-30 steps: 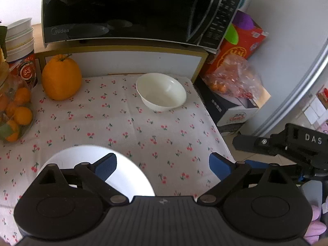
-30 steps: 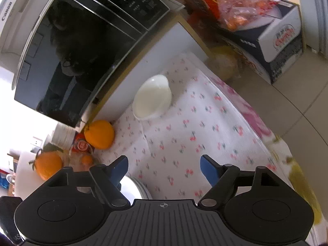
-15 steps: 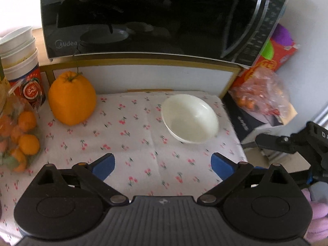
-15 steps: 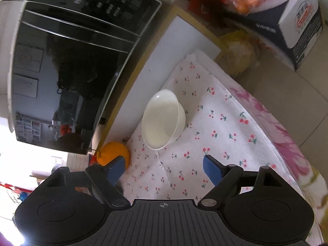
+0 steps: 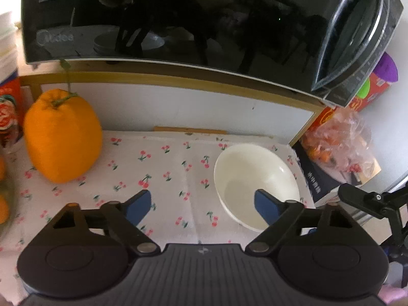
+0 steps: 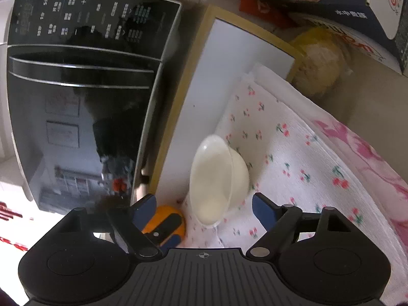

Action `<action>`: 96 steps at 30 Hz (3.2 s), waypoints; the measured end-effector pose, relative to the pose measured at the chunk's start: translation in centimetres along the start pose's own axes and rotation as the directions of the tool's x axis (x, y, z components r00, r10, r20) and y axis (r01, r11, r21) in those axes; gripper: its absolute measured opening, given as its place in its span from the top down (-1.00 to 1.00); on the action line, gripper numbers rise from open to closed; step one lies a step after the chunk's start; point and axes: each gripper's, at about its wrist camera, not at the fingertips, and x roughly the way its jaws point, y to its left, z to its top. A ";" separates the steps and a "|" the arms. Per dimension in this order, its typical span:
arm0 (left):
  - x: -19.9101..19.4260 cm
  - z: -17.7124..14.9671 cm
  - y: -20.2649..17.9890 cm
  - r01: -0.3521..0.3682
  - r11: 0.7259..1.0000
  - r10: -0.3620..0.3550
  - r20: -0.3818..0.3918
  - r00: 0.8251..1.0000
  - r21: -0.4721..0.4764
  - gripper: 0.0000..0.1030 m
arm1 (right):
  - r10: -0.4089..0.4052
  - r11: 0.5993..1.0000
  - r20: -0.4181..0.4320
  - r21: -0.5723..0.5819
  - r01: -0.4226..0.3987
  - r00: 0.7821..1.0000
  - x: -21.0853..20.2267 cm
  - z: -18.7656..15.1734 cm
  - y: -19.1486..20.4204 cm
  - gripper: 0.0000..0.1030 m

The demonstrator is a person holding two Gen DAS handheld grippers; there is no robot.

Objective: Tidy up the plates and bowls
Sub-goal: 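Move both grippers to the small white bowl by the microwave, then close both grippers on the small white bowl's rim, then lift the small white bowl with both grippers and carry it over the nested bowls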

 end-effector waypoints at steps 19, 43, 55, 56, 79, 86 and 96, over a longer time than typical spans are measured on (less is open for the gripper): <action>2.7 -0.1 -1.0 0.084 0.996 -0.084 0.016 0.996 0.030 0.73 | -0.101 0.994 0.091 -0.037 0.104 0.991 2.8 -0.5 -1.2 0.74; -2.6 -0.3 -2.2 0.017 0.998 -0.018 0.019 1.000 0.062 0.83 | -0.129 0.985 0.092 -0.100 0.138 0.987 -0.3 -2.7 2.8 0.79; -7.9 -1.9 -2.2 0.055 0.998 -0.056 0.025 0.998 0.037 0.83 | -0.185 0.968 0.097 -0.155 0.198 0.978 -4.2 -6.4 7.1 0.79; -8.2 -2.0 -2.1 0.059 0.998 -0.060 0.024 0.998 0.031 0.83 | -0.186 0.967 0.099 -0.159 0.201 0.977 -4.7 -6.7 7.5 0.79; -16.7 -9.0 -2.1 0.111 0.994 -0.111 -0.010 0.994 -0.004 0.81 | -0.226 0.944 0.099 -0.222 0.243 0.969 -12.8 -15.1 9.6 0.79; -18.1 -12.0 -1.9 0.137 0.991 -0.137 -0.010 0.991 0.004 0.81 | -0.255 0.937 0.091 -0.223 0.269 0.963 -14.4 -17.5 8.1 0.78; -17.8 -15.0 -1.6 0.174 0.985 -0.174 -0.035 0.984 -0.014 0.80 | -0.284 0.931 0.101 -0.210 0.299 0.954 -16.2 -19.7 5.9 0.78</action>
